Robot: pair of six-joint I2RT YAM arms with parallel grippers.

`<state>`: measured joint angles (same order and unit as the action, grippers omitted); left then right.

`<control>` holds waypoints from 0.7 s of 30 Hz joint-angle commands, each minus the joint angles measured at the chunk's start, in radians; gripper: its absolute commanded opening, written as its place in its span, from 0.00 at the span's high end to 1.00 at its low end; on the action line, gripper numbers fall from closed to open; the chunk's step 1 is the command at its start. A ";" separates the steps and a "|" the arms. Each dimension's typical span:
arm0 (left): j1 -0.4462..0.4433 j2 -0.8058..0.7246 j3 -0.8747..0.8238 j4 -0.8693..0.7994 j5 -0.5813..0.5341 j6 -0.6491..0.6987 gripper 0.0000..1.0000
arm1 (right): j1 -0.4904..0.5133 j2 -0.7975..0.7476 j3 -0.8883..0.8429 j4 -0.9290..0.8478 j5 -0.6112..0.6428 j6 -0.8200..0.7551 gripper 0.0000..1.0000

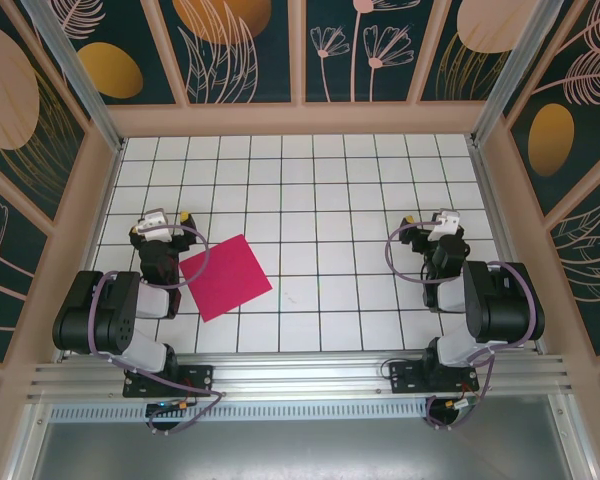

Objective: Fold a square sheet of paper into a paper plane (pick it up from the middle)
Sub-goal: Move the square sheet of paper to the center of the table.

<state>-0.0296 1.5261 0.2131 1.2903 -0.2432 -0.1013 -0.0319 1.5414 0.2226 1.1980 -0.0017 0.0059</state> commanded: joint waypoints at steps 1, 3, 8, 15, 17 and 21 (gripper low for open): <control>0.007 -0.005 0.003 0.026 0.008 0.007 0.01 | -0.003 -0.001 0.014 0.043 -0.021 0.007 0.01; 0.007 -0.005 0.001 0.030 0.009 0.007 0.01 | -0.003 0.000 0.014 0.043 -0.021 0.006 0.01; 0.007 -0.016 -0.029 0.079 0.038 0.015 0.01 | -0.004 0.000 0.015 0.041 -0.023 0.009 0.01; 0.007 -0.178 -0.086 0.021 -0.044 -0.024 0.01 | 0.010 -0.040 0.037 -0.024 -0.001 -0.001 0.01; 0.007 -0.255 -0.083 -0.060 -0.055 -0.042 0.01 | 0.037 -0.149 0.105 -0.241 0.012 -0.018 0.01; 0.007 -0.423 -0.063 -0.246 -0.057 -0.093 0.01 | 0.053 -0.274 0.328 -0.772 0.001 0.082 0.01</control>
<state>-0.0296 1.1831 0.1276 1.2026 -0.2775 -0.1368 0.0109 1.3506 0.4046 0.7773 0.0010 0.0185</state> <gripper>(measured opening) 0.987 0.990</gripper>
